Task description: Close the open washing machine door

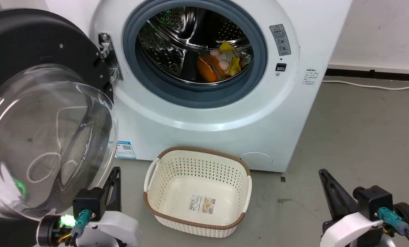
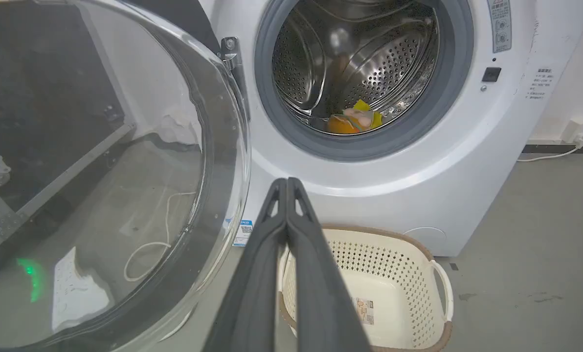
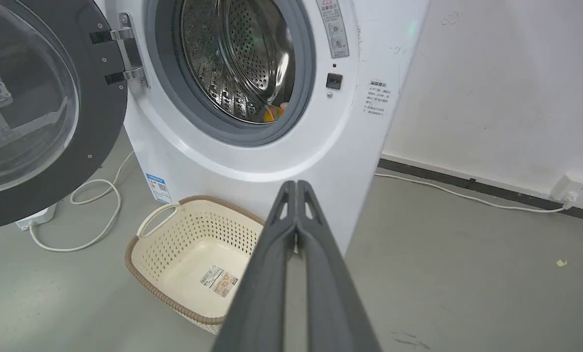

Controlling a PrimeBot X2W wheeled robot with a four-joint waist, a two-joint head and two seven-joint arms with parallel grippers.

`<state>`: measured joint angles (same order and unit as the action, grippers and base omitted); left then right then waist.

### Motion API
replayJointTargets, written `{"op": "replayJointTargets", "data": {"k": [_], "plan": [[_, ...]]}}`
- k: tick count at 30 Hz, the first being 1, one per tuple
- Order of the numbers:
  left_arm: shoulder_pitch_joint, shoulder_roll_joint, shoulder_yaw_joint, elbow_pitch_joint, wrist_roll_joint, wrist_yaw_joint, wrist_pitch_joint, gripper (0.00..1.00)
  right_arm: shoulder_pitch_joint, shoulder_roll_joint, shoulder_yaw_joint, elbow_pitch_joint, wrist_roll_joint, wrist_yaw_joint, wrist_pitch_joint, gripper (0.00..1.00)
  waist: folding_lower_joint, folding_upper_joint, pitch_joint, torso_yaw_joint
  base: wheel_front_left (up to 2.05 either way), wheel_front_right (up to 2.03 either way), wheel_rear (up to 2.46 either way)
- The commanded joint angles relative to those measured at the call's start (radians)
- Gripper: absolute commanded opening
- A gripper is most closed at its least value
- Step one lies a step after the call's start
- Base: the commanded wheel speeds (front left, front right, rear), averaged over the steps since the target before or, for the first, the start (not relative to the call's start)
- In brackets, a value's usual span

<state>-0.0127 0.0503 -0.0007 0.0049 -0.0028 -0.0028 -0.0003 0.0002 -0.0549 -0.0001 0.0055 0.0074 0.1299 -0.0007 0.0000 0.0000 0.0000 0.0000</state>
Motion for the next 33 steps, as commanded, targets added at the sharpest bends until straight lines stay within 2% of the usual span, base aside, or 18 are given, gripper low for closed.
{"op": "replayJointTargets", "data": {"k": [1, 33], "plan": [[0.013, 0.0, 0.001, -0.005, 0.003, 0.003, 0.0, 0.0, 0.0, 0.005, 0.0, -0.005, -0.007, 0.001, 0.001, 0.0, 0.0, 0.0, 0.0, 0.0, 0.0, 0.0, 0.0], [0.013, 0.0, 0.001, -0.005, 0.003, 0.003, 0.0, 0.0, 0.0, 0.005, 0.0, -0.005, -0.007, 0.001, 0.001, 0.0, 0.0, 0.0, 0.0, 0.0, 0.0, 0.0, 0.0]]}}
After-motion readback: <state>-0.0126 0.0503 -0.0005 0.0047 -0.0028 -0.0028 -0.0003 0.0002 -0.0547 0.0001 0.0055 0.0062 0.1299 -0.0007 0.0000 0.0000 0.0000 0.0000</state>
